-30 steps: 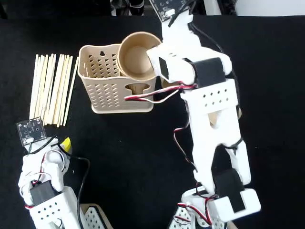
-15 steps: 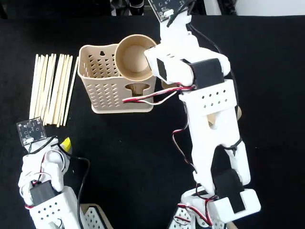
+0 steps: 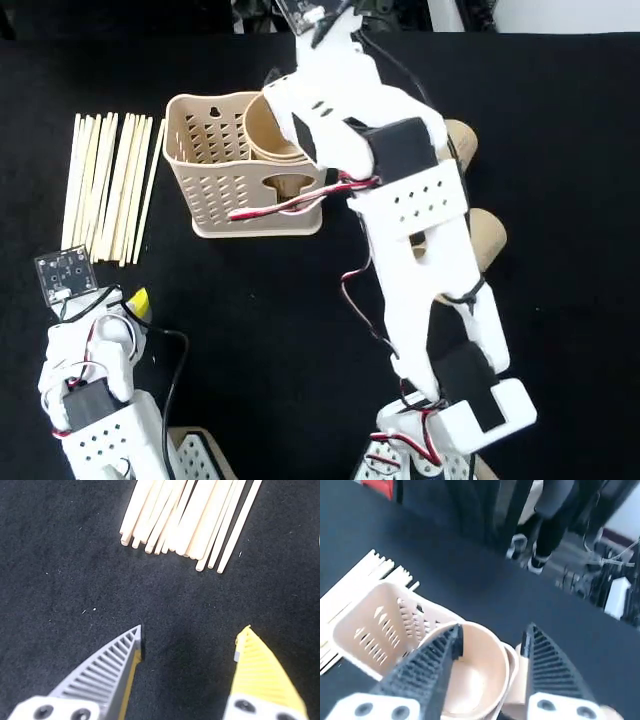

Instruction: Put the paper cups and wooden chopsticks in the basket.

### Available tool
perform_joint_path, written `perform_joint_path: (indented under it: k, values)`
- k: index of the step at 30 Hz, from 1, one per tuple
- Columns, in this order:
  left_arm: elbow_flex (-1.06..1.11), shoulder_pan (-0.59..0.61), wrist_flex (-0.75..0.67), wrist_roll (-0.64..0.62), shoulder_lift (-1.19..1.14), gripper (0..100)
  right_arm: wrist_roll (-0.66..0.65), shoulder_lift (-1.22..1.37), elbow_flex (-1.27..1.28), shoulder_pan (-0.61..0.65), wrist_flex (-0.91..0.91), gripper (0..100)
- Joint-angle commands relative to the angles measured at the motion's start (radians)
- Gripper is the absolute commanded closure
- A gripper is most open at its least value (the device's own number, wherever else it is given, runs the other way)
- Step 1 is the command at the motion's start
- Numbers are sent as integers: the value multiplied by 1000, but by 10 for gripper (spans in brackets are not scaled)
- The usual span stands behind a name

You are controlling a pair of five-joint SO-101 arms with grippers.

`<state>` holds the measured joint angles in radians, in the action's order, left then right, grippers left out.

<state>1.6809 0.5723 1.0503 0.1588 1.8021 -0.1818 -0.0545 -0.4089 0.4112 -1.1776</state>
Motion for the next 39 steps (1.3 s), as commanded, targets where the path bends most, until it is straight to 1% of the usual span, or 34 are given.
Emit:
perform_joint_path:
  k: [1, 3, 8, 10, 12, 17, 19, 23, 27, 30, 34, 39]
  values:
    - [15, -8, -3, 5, 6, 704, -57, -8, -124, -29, -94, 793]
    - [15, -8, -3, 5, 6, 704, -138, -8, -188, -55, -196, 793]
    - [15, -8, -3, 5, 6, 704, -446, -8, -268, -141, -483, 793]
    - [15, -8, -3, 5, 6, 704, -545, -8, -266, -195, -559, 793]
    - [15, -8, -3, 5, 6, 704, -623, -8, -246, -273, -585, 793]
    - [15, -8, -3, 5, 6, 704, -821, -8, -99, -468, -583, 793]
    - [15, -8, -3, 5, 6, 704, -865, -8, -38, -525, -582, 793]
    - [15, -8, -3, 5, 6, 704, -914, -8, 73, -608, -537, 793]
    - [15, -8, -3, 5, 6, 704, -1000, -16, 194, -646, -509, 793]
    - [15, -8, -3, 5, 6, 704, -1057, -74, 314, -666, -470, 791]
    - [15, -8, -3, 5, 6, 704, -1135, -249, 552, -683, -382, 790]
    - [15, -8, -2, 5, 6, 704, -1151, -535, 903, -677, -183, 790]
